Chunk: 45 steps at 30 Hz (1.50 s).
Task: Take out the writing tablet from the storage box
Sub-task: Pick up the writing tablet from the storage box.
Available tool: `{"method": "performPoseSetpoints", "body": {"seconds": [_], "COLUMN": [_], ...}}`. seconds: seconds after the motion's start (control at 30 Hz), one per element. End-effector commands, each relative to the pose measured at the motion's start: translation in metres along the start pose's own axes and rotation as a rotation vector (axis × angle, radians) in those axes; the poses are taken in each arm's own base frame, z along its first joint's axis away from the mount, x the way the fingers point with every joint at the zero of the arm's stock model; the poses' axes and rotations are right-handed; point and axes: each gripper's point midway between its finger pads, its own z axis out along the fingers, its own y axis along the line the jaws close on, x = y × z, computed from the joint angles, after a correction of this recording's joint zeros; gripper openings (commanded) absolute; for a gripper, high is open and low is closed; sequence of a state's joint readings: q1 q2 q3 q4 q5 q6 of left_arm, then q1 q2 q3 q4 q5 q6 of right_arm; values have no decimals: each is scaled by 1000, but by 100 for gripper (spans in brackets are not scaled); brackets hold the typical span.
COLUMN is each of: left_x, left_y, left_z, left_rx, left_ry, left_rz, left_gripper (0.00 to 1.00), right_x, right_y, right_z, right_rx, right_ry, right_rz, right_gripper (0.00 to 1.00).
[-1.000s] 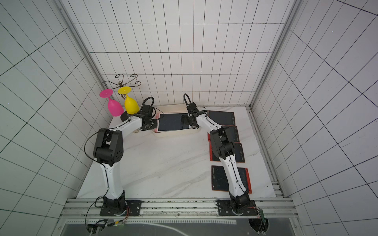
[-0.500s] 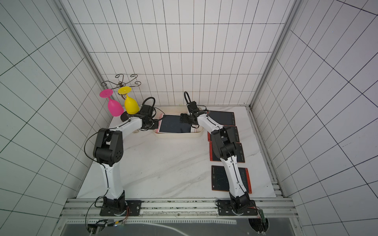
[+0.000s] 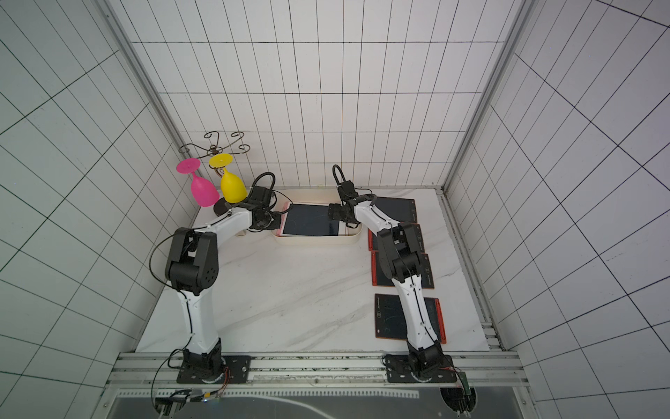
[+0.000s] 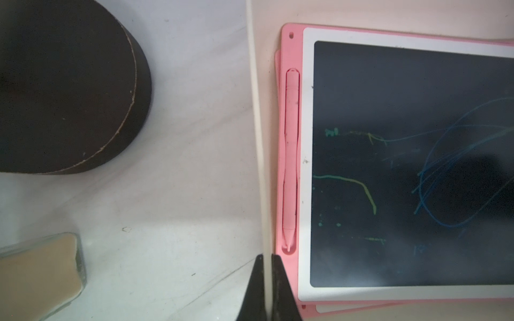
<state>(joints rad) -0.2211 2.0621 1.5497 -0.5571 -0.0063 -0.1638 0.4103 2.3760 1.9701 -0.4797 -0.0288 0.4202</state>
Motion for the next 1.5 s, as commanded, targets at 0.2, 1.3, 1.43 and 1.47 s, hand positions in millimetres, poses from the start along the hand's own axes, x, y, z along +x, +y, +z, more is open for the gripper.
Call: {"method": "performPoseSetpoints", "body": {"seconds": [0.2, 1.3, 1.43, 1.47], "left_x": [-19, -20, -21, -21], "left_y": [-9, -9, -8, -8], "left_z": [-15, -14, -15, -15], "left_rx": [37, 37, 34, 33], "left_ry": [-70, -69, -72, -73], "left_rz": [19, 3, 3, 3], "left_gripper": [0, 0, 0, 0], "right_x": [-1, -32, -24, -21], "right_y": [29, 33, 16, 14], "right_z": [3, -45, -26, -21], "right_rx": [-163, -136, -56, -46], "right_ry": [31, -32, 6, 15], "right_rz": [-25, -50, -47, -45], "right_gripper": [90, 88, 89, 89]}}
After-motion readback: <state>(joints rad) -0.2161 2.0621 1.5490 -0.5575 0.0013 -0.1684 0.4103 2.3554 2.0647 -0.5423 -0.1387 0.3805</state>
